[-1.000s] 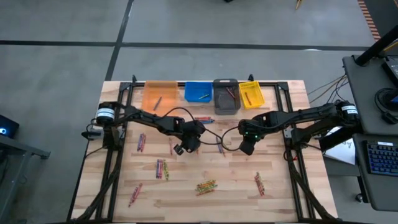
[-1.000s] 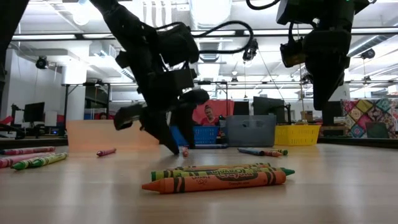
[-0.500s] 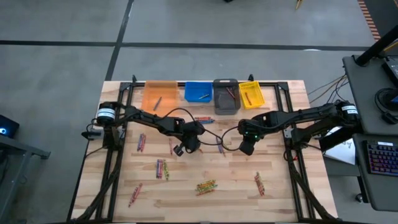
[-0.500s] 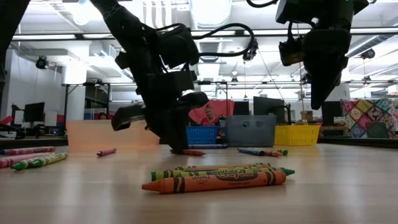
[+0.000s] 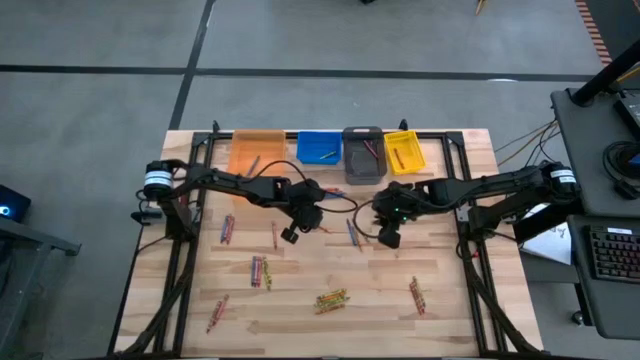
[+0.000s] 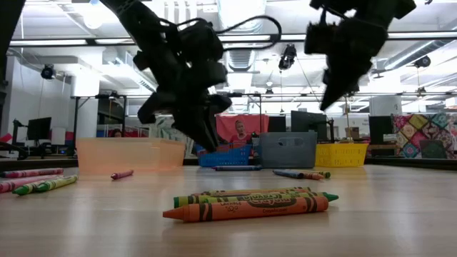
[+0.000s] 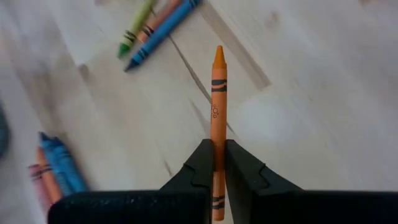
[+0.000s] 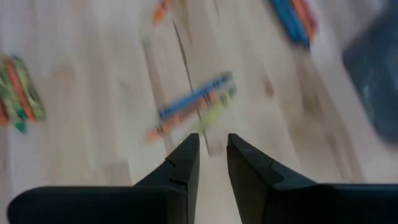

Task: Sort crayons
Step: Put the orange crayon into the yellow bin

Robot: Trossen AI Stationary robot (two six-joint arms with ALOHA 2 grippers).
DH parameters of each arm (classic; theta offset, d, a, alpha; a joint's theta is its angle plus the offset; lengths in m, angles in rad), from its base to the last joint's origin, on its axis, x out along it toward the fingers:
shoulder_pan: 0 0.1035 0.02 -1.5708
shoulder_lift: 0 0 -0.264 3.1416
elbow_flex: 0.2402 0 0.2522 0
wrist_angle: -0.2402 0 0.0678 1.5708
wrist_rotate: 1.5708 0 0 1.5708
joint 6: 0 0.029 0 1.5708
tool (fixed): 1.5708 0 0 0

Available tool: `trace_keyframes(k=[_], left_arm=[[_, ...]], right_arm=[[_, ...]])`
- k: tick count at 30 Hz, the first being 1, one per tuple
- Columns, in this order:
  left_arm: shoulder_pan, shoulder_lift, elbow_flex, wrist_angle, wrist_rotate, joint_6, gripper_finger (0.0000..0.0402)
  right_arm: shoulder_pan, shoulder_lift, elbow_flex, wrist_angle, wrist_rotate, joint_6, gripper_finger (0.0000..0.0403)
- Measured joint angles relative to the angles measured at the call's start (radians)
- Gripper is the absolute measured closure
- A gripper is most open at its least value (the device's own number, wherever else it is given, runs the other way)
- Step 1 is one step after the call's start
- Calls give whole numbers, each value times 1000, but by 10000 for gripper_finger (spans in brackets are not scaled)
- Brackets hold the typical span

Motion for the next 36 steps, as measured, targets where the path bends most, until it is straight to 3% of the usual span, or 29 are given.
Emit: trace_keyframes(k=[10,14,17,26,36], left_arm=[[47,-149,0,42,77,-54,401],[51,-209,-39,129,90,-94,401],[50,-257,-117,290,139,-154,401],[28,-330,-356,895,72,-443,402],[-5,-284,-444,1200,-12,-516,402]], right_arm=[[0,-24,-4,386,-1,-230,345],[0,-22,-4,487,-3,-280,351],[0,-20,-7,540,-5,-307,354],[2,11,-12,745,-5,-384,353],[2,63,-12,906,-2,-433,352]])
